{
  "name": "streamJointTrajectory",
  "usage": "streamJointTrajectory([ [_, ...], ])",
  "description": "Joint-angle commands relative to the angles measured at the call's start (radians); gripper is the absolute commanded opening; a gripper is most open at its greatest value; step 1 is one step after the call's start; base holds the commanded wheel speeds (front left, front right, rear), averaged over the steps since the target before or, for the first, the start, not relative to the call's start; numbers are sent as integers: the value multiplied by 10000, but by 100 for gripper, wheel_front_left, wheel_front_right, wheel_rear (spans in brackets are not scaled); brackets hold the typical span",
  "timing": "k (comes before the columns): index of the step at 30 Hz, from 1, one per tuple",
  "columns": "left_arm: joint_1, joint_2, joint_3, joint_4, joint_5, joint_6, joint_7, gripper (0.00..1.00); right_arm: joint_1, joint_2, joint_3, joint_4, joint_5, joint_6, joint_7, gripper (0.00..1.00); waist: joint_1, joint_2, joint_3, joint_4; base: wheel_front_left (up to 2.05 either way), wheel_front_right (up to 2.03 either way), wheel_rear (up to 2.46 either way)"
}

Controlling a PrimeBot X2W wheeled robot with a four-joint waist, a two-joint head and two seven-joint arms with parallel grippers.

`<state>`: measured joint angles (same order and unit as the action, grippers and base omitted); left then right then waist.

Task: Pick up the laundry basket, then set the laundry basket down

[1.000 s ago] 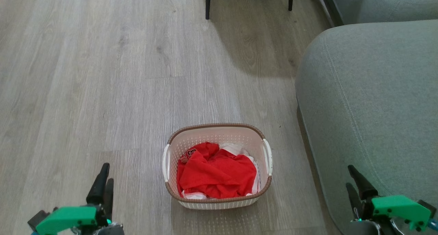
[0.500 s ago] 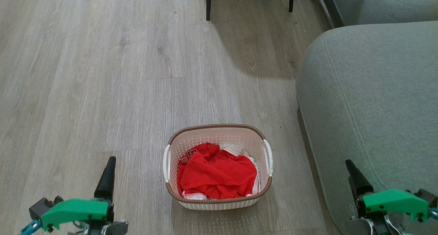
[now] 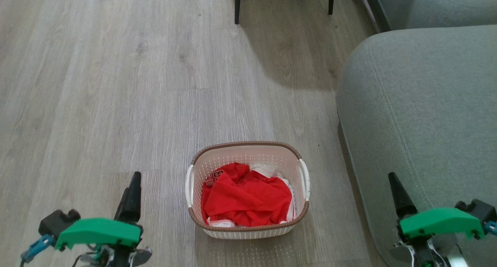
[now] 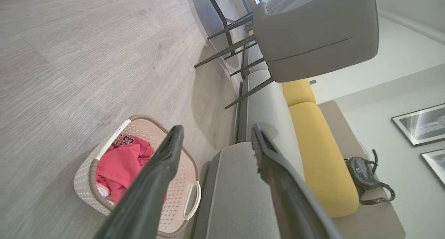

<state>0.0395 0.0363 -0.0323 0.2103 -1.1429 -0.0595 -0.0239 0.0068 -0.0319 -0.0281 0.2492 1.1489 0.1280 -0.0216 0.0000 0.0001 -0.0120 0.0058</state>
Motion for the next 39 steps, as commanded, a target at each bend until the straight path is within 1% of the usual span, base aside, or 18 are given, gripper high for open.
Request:
streamJointTrajectory([
  [1, -452, 91, 8, -443, 399, 88, -115, 100, -387, -86, 136, -438, -417, 10, -142, 100, 0, -1, -2, 2, 0, 0, 0],
  [7, -403, 95, -156, -589, 1527, 214, -292, 100, -340, -93, 279, -631, -1384, 12, -318, 100, 0, -1, -12, 2, 0, 0, 0],
  [8, -378, 96, -211, -624, 1892, 246, -350, 100, -322, -96, 350, -679, -1692, 12, -377, 100, 0, -1, -17, 0, 0, 0, 0],
  [19, -191, 105, -461, -757, 3668, 388, -674, 100, -243, -110, 710, -889, -3102, 14, -699, 100, 0, -1, -36, 8, 0, 0, 0],
  [38, 235, 117, -726, -827, 6208, 635, -1231, 100, -17, -134, 1244, -1094, -5409, 19, -1256, 100, 0, -1, -206, 24, 0, 0, 0],
  [39, 235, 117, -726, -827, 6208, 635, -1231, 100, -17, -134, 1244, -1094, -5409, 19, -1256, 100, 0, -1, -206, 24, 0, 0, 0],
])
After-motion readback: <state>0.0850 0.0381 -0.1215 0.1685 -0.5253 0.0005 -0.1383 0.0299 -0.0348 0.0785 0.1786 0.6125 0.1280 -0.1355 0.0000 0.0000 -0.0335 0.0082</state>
